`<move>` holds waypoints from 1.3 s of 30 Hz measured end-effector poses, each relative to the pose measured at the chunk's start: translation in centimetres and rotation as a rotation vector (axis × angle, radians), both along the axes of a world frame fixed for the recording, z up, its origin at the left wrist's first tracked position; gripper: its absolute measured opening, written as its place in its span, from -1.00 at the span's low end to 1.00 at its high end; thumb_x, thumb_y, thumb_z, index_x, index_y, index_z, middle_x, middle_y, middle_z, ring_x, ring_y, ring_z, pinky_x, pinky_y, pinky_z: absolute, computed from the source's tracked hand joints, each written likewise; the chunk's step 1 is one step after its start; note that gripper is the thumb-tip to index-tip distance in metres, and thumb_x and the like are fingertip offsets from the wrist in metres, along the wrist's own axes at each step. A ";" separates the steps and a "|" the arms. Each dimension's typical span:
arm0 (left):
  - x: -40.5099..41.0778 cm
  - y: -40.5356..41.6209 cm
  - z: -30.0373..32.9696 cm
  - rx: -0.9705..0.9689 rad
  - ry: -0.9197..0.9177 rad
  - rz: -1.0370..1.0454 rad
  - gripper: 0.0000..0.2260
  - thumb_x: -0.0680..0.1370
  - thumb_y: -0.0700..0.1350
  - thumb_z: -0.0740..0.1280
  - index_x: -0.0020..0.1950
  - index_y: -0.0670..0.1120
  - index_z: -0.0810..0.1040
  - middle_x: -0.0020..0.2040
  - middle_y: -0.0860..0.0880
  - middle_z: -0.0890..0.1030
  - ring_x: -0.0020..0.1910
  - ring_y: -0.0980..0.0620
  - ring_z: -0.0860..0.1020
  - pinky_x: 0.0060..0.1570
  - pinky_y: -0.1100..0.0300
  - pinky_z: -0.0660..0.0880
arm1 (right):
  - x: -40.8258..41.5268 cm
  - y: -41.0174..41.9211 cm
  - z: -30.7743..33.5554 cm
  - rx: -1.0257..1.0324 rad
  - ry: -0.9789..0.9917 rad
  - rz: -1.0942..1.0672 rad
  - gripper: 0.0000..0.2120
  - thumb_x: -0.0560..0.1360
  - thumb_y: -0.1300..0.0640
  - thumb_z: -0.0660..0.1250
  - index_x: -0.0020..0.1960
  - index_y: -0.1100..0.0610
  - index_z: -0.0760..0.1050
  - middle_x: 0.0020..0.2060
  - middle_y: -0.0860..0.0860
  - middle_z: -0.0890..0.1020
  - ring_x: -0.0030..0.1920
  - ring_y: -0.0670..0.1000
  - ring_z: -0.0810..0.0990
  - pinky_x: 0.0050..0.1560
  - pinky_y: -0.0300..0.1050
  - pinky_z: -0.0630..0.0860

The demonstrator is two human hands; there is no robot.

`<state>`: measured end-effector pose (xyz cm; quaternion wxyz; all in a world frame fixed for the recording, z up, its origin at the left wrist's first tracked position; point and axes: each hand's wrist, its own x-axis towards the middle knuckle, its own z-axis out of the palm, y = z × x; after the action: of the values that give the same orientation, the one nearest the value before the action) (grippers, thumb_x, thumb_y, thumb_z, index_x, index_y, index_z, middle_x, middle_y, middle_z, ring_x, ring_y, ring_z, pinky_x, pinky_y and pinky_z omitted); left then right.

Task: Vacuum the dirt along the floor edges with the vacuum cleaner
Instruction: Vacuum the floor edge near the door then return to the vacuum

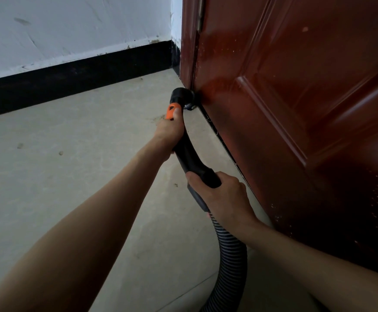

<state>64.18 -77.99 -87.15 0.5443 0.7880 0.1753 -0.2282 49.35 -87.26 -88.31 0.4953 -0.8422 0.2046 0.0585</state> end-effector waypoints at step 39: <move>-5.6 7.5 1.3 -0.001 0.084 0.191 -0.49 0.63 0.21 -0.03 0.25 -0.20 0.35 -0.15 -0.12 0.46 -0.21 -0.04 0.49 -0.41 0.15 0.40 | -3.3 4.3 2.5 -0.026 0.072 0.223 -0.49 0.22 -0.43 0.28 -0.36 0.04 0.44 -0.50 -0.11 0.51 -0.45 -0.12 0.50 -0.40 -0.17 0.42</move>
<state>58.54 -70.46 -85.89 0.5559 0.7572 0.2725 -0.2082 46.00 -82.97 -85.83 0.4670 -0.8636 0.1282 0.1406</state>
